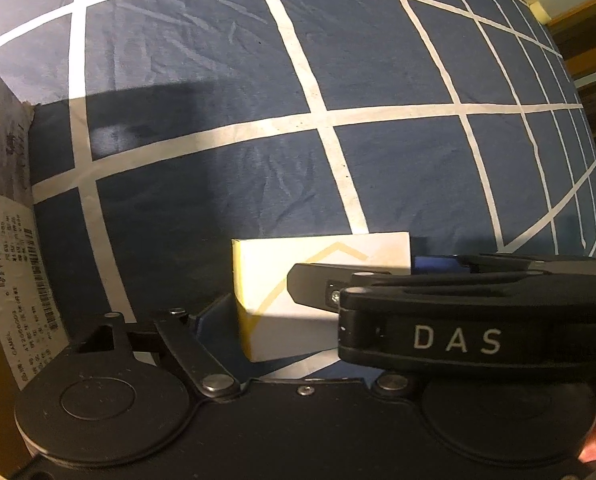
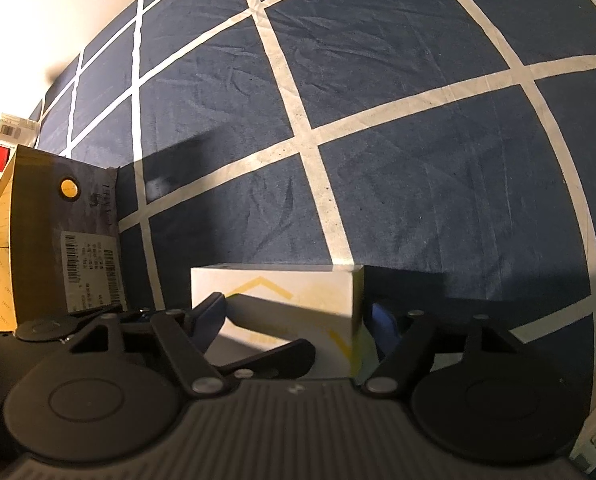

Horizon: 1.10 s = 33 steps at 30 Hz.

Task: Organize objects
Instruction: 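Close the right gripper on the cream box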

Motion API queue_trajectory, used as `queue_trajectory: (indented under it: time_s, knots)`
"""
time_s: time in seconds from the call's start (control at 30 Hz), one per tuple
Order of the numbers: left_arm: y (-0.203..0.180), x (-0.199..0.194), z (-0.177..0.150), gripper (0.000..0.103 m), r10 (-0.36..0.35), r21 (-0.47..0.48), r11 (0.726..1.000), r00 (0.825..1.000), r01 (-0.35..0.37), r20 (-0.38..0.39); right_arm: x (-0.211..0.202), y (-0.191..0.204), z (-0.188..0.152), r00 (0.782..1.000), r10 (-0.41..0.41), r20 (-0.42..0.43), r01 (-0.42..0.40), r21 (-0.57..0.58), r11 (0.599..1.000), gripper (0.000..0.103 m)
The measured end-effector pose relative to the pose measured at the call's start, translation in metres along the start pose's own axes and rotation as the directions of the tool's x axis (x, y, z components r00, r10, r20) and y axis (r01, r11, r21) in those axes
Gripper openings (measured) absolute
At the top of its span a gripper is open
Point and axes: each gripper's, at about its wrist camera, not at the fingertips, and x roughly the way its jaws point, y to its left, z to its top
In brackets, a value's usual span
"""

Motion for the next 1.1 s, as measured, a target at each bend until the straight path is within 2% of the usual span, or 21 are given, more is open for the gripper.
queue_trajectory:
  time_s: [0.67, 1.1]
  knots:
    - [-0.006, -0.010, -0.008, 0.073, 0.033, 0.001, 0.999, 0.999, -0.033, 0.011, -0.007, 0.002, -0.006, 1.000, 0.014, 0.012, -0.014, -0.017, 1.000, 0.071]
    - [-0.013, -0.059, -0.032, 0.073, 0.053, 0.006, 0.999, 0.992, -0.054, 0.111, -0.048, 0.032, -0.029, 0.995, 0.033, 0.091, -0.026, -0.075, 0.997, 0.071]
